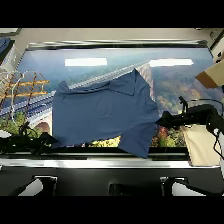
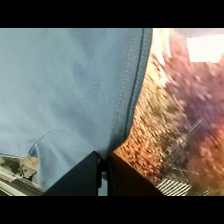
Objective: Fold the clothes and pants, and hang the long-sleeved shirts on hangers.
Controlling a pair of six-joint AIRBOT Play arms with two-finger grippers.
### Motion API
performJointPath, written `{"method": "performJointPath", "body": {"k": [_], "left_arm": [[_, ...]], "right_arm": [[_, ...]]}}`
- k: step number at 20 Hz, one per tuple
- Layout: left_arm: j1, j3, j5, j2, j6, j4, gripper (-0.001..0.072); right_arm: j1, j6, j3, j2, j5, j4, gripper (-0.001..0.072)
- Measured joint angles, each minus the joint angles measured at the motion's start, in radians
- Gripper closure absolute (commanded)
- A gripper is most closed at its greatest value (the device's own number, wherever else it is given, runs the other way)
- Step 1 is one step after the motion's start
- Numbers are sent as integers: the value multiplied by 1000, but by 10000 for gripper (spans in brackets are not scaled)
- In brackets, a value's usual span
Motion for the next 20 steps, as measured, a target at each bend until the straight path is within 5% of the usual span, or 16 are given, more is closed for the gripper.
{"method": "performJointPath", "body": {"k": [1,2,10,15,20], "left_arm": [[-18,-4,8,-10,-3,0,553],[-34,-6,23,-19,-6,10,693],[-90,120,57,39,-11,-76,694],[-98,556,29,169,-6,-109,694],[-99,1098,20,303,-87,-23,694]], "right_arm": [[0,0,0,7,-2,1,686],[0,0,0,14,-2,3,686],[0,-52,22,176,-20,101,688],[0,-46,257,386,-28,216,687],[0,104,687,602,-23,209,687]]}}
